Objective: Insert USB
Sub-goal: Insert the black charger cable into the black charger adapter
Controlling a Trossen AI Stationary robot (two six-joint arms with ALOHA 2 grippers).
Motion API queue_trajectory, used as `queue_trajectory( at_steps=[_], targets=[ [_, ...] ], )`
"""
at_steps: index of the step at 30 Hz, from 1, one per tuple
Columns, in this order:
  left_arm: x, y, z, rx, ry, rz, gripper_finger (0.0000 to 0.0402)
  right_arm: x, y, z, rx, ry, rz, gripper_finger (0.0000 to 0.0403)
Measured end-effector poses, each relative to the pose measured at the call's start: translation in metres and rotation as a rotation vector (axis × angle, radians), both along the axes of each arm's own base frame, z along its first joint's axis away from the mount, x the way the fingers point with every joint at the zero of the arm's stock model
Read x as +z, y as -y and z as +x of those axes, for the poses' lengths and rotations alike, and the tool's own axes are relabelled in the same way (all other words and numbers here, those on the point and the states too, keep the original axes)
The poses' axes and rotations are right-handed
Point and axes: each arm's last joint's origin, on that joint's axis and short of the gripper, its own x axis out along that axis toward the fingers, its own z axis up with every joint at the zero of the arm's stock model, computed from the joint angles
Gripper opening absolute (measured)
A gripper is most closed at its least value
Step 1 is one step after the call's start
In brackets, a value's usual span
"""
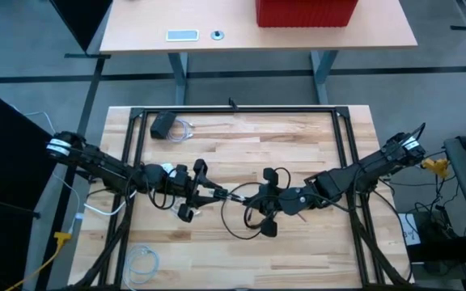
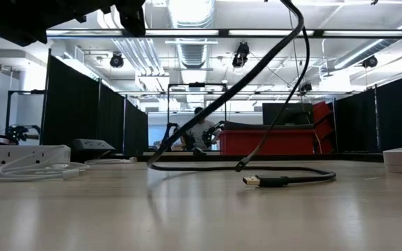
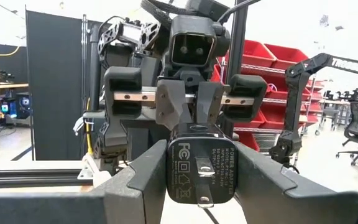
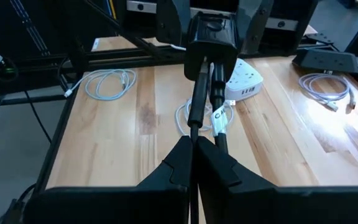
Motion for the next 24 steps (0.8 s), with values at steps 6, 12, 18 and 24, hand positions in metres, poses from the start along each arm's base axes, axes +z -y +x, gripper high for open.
queue_trajectory(
  at_steps=[6, 12, 18, 24],
  targets=[
    [0.0, 0.0001, -0.0001, -0.001, 0.0, 0.0, 0.0147, 0.0032, -0.0002, 0.0004, 0.006, 0.009, -0.007, 0.0],
    [0.0004, 0.0001, -0.0002, -0.002, 0.004, -0.001, 0.0147, 0.0039, -0.0003, 0.0006, 0.008, 0.015, -0.011, 0.0],
    [0.0005, 0.0001, -0.0003, -0.004, 0.004, -0.001, 0.0147, 0.0082, -0.0021, 0.0011, 0.023, 0.042, -0.024, 0.0],
    [0.0002, 0.0002, -0.0002, -0.004, 0.0, 0.0, 0.0147, 0.0081, -0.002, 0.0009, 0.024, 0.038, -0.03, 0.0]
  ],
)
